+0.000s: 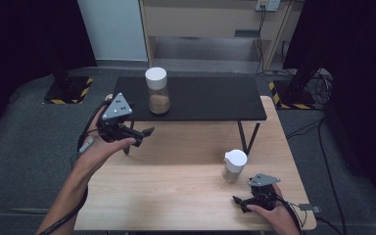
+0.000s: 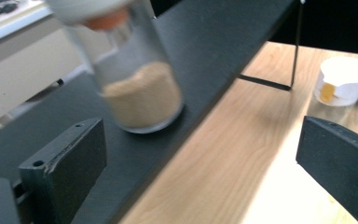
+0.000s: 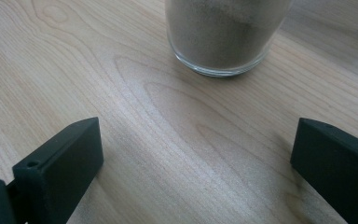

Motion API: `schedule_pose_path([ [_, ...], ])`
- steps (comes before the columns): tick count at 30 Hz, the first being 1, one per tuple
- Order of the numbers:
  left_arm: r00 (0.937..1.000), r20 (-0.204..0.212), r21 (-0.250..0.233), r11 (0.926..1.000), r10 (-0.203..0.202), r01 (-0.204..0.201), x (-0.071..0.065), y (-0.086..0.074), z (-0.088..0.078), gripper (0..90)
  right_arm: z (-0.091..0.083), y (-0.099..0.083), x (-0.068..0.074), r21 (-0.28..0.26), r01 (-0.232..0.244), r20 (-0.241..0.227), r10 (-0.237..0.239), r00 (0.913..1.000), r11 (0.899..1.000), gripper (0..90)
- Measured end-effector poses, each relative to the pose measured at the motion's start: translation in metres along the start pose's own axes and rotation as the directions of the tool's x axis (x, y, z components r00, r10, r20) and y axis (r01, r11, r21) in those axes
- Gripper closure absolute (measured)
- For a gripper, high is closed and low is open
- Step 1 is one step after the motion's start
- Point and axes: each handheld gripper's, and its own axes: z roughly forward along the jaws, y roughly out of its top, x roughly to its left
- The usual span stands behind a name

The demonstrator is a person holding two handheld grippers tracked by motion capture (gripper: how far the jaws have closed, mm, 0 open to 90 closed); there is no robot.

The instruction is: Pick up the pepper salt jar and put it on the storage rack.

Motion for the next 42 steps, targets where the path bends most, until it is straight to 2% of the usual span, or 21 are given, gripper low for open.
schedule_pose_path([
  [4,0.9996,0.027,0.002,1.0,0.002,-0.002,-0.013,-0.005,0.011,0.8,0.0,0.0,0.0,0.0,-0.001,0.0,0.001,1.0,1.0,3.0],
  [5,0.9987,0.048,0.013,0.9998,0.015,-0.016,-0.015,-0.004,0.015,0.7,-0.001,0.0,0.0,0.0,-0.001,0.0,0.001,1.0,1.0,3.0],
  [7,0.9967,0.063,0.037,0.9979,0.052,-0.054,-0.023,-0.004,0.024,1.7,-0.001,0.0,0.0,0.001,-0.001,0.0,0.001,1.0,1.0,3.0],
  [12,0.9935,0.103,0.067,0.9963,0.048,-0.055,-0.038,-0.011,0.049,1.6,-0.001,0.0,0.0,0.001,-0.001,0.0,0.001,1.0,1.0,3.0],
  [17,0.9933,0.108,0.079,0.9956,0.041,-0.05,-0.047,-0.02,0.063,1.8,-0.001,0.0,0.001,0.001,-0.001,0.001,0.001,1.0,1.0,3.1],
  [20,0.9934,0.107,0.105,0.9931,0.04,-0.052,-0.052,-0.027,0.073,1.8,-0.001,-0.001,0.001,0.0,-0.002,0.001,0.002,1.0,1.0,3.1],
  [22,0.9934,0.109,0.121,0.9915,0.035,-0.048,-0.055,-0.033,0.079,1.8,-0.001,-0.001,0.001,-0.001,-0.003,0.0,0.003,1.0,1.0,3.3],
  [23,0.9935,0.112,0.132,0.9906,0.021,-0.036,-0.057,-0.041,0.084,1.8,-0.001,-0.001,0.001,-0.001,-0.003,0.0,0.003,1.0,1.0,3.3],
  [25,0.9931,0.116,0.139,0.9898,0.015,-0.031,-0.058,-0.045,0.086,1.8,-0.001,-0.001,0.001,-0.001,-0.003,0.0,0.003,1.0,1.0,3.3],
  [27,0.9937,0.111,0.167,0.9854,0.013,-0.032,-0.062,-0.056,0.092,1.8,-0.001,-0.001,0.001,-0.001,-0.004,0.0,0.004,1.0,1.0,3.3],
  [29,0.994,0.109,0.178,0.9835,0.011,-0.031,-0.063,-0.059,0.094,1.9,-0.001,-0.001,0.001,-0.002,-0.004,0.0,0.004,1.0,1.0,3.3],
  [31,0.9946,0.103,0.198,0.9801,-0.01,-0.011,-0.067,-0.072,0.099,1.9,-0.001,-0.001,0.001,-0.002,-0.004,0.0,0.004,1.0,1.0,3.3],
  [32,0.9946,0.103,0.198,0.9801,-0.01,-0.011,-0.067,-0.072,0.099,2.0,-0.001,-0.001,0.001,-0.002,-0.004,0.0,0.004,1.0,1.0,3.3],
  [33,0.9949,0.099,0.214,0.9768,-0.019,-0.003,-0.069,-0.08,0.101,2.0,-0.001,-0.001,0.001,-0.002,-0.005,0.0,0.005,1.0,1.0,3.3],
  [35,0.9951,0.094,0.231,0.9728,-0.03,0.008,-0.071,-0.088,0.103,1.9,-0.001,-0.001,0.001,-0.002,-0.005,0.0,0.005,1.0,1.0,3.3],
  [37,0.995,0.094,0.235,0.972,-0.033,0.01,-0.07,-0.091,0.103,1.9,-0.001,-0.001,0.001,-0.002,-0.005,0.0,0.005,1.0,1.0,3.3],
  [40,0.9935,0.083,0.244,0.9683,-0.078,0.056,-0.069,-0.109,0.1,1.9,-0.001,-0.002,0.001,-0.001,-0.006,0.0,0.006,1.0,1.0,3.4],
  [42,0.993,0.079,0.245,0.9673,-0.088,0.067,-0.069,-0.113,0.098,1.9,-0.001,-0.002,0.001,-0.002,-0.005,0.0,0.005,1.0,1.0,3.4],
])
